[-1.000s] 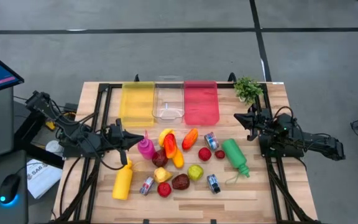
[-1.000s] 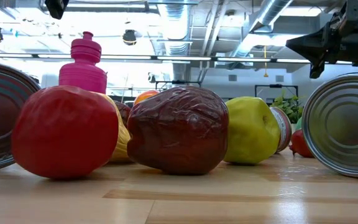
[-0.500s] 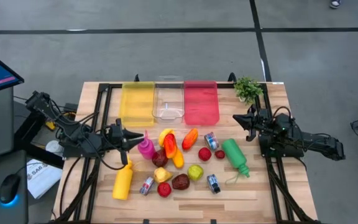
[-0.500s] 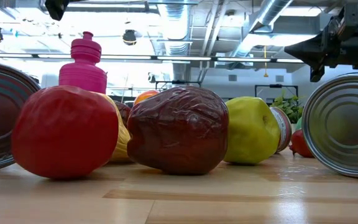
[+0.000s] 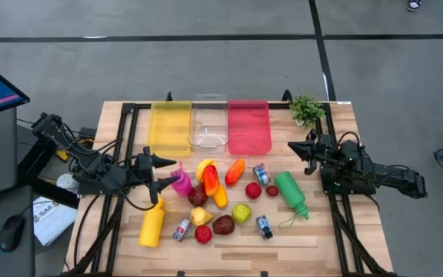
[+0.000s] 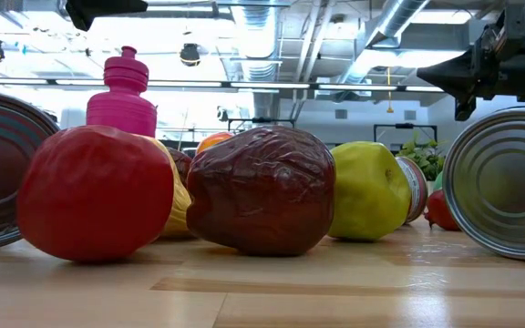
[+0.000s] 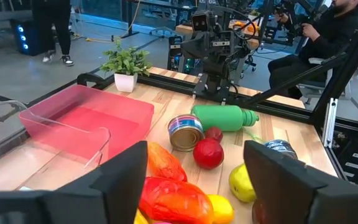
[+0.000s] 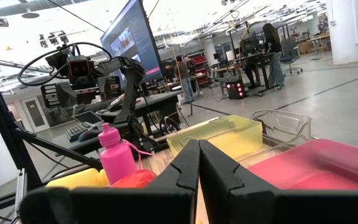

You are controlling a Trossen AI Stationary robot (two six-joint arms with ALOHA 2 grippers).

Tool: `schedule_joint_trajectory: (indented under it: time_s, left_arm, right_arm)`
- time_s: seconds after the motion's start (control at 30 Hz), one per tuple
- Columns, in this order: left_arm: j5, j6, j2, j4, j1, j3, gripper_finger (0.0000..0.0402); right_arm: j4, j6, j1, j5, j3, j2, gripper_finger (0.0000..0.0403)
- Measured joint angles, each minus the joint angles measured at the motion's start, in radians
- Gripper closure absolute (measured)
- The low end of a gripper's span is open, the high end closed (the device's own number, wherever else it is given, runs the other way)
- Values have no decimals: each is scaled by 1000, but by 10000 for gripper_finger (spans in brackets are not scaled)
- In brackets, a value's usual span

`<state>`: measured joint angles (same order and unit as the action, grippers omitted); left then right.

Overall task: Pick & Place Food Item
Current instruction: Put the pink tumbler into the yellow bin

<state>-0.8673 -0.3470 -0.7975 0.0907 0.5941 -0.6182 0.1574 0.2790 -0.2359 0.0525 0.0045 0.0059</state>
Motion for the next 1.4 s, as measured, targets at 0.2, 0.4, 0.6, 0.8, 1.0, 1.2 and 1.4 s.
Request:
schedule_joint_trajectory:
  time_s: [0.2, 0.4, 0.6, 0.8, 1.0, 1.2, 1.4]
  left_arm:
    - [0, 1, 0, 0, 0, 0, 103]
    - [1, 2, -2, 0, 0, 0, 100]
    - [1, 2, -2, 0, 0, 0, 99]
    - [27, 2, -2, 9, 0, 0, 101]
    - [49, 2, -20, 21, 0, 1, 100]
    - [55, 2, -36, 27, 0, 1, 100]
    - [70, 1, -36, 26, 0, 1, 100]
  right_arm:
    - [0, 1, 0, 0, 0, 0, 397]
    - [0, 2, 0, 0, 0, 0, 397]
    - [1, 2, 0, 0, 0, 0, 397]
    - [1, 2, 0, 0, 0, 0, 397]
    - [1, 2, 0, 0, 0, 0, 397]
    - [5, 2, 0, 0, 0, 0, 397]
    - [5, 2, 0, 0, 0, 0, 397]
